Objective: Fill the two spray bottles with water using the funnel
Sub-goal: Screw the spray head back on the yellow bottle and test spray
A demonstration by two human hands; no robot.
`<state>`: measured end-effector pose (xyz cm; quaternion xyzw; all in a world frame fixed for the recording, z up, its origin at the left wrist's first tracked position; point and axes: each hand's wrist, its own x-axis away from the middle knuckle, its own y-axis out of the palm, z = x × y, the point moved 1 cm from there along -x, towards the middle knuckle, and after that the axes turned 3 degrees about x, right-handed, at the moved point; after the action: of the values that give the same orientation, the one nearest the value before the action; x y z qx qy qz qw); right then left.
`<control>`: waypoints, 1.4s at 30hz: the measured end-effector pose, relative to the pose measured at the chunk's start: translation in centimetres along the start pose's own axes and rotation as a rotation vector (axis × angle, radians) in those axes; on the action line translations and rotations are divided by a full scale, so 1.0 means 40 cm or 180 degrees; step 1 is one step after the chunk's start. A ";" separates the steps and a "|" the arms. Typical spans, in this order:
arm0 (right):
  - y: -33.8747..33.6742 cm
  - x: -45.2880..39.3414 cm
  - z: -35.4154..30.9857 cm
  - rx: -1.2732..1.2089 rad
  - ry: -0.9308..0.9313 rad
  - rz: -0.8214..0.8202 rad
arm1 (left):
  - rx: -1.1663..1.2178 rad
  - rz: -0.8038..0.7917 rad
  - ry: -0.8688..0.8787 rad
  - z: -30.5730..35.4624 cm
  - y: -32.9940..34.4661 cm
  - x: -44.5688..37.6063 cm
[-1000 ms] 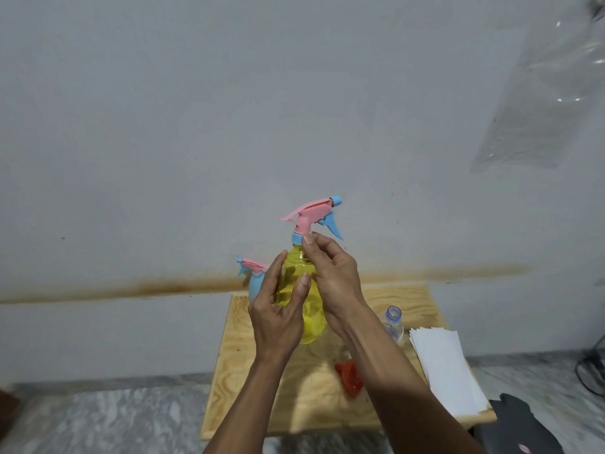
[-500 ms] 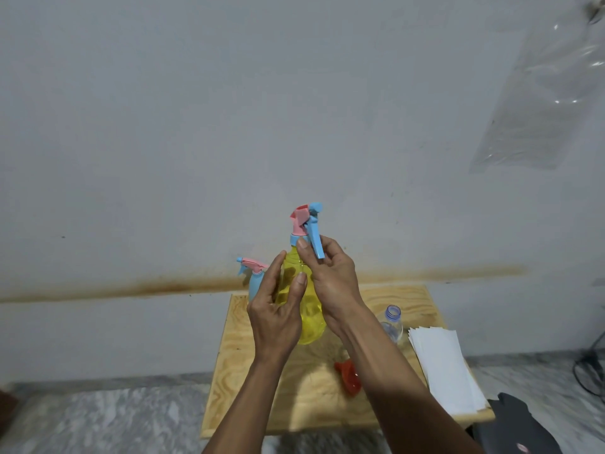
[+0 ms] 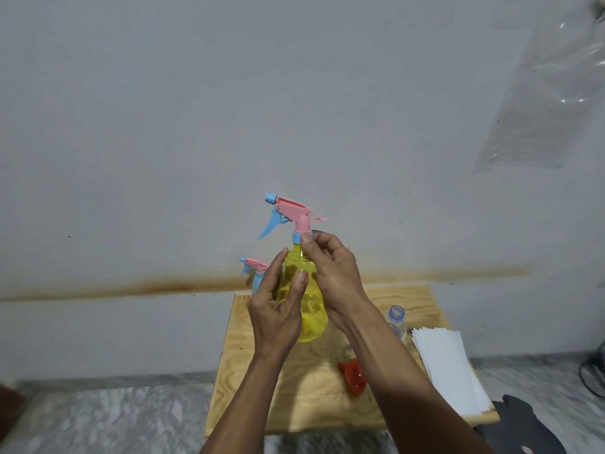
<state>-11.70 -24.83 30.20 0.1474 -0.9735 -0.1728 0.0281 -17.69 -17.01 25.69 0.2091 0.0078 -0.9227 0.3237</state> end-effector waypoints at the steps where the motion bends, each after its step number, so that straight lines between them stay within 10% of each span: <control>1: 0.000 -0.003 0.001 0.0001 -0.0001 -0.0019 | 0.0016 0.0011 -0.0001 -0.001 -0.002 0.000; 26: -0.034 0.017 -0.026 0.1387 -0.0304 -0.0237 | -0.0158 -0.0811 -0.0192 -0.057 -0.058 0.078; 42: -0.174 0.131 0.361 0.2227 0.0836 0.0707 | -0.0783 -0.0750 -0.1814 -0.268 -0.093 0.417</control>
<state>-16.31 -27.88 14.27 0.0626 -0.9717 0.1941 0.1192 -27.56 -22.35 8.92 -0.1004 0.0525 -0.9673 0.2268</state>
